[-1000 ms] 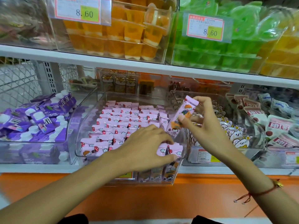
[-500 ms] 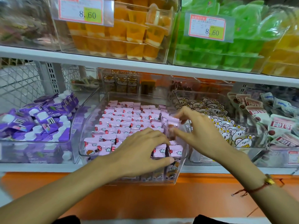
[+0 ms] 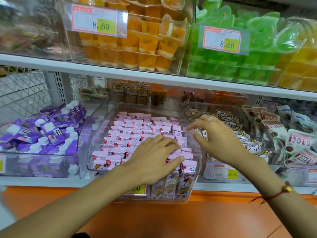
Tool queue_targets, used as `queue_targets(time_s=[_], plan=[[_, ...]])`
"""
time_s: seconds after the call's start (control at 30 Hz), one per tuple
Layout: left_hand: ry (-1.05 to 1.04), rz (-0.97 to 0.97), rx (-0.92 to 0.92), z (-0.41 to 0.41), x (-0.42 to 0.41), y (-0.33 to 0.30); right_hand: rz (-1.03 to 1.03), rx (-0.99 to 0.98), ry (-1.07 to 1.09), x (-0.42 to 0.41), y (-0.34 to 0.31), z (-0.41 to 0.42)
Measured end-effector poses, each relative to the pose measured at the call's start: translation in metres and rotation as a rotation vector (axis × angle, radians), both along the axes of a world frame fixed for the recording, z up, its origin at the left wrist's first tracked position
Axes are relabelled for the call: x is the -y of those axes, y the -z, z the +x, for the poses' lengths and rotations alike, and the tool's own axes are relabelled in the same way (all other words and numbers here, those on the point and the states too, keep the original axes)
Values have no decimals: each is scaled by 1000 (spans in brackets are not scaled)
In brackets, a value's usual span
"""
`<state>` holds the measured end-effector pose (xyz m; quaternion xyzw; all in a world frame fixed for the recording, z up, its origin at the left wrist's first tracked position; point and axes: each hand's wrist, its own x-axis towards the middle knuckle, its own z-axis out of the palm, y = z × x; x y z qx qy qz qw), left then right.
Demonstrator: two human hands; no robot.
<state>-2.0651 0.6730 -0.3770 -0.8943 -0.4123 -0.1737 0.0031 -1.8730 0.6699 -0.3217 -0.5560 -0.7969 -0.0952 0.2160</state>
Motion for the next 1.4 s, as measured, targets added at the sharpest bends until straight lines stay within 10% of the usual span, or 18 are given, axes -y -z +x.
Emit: queue_targets(time_s=[0.47, 0.7, 0.9, 1.27, 1.4], plan=[[-6, -6, 8, -5, -1, 3, -150, 479, 6, -43, -16, -26], [1, -29, 77, -2, 2, 0, 23, -375, -87, -22, 4, -21], [-99, -190, 574, -6, 3, -12, 425, -976, -11, 1, -2, -13], [20, 48, 653, -6, 15, -23, -205, -1581, 11, 18, -9, -25], [12, -205, 875, -13, 11, -28, -326, -1627, -75, 20, -13, -24]])
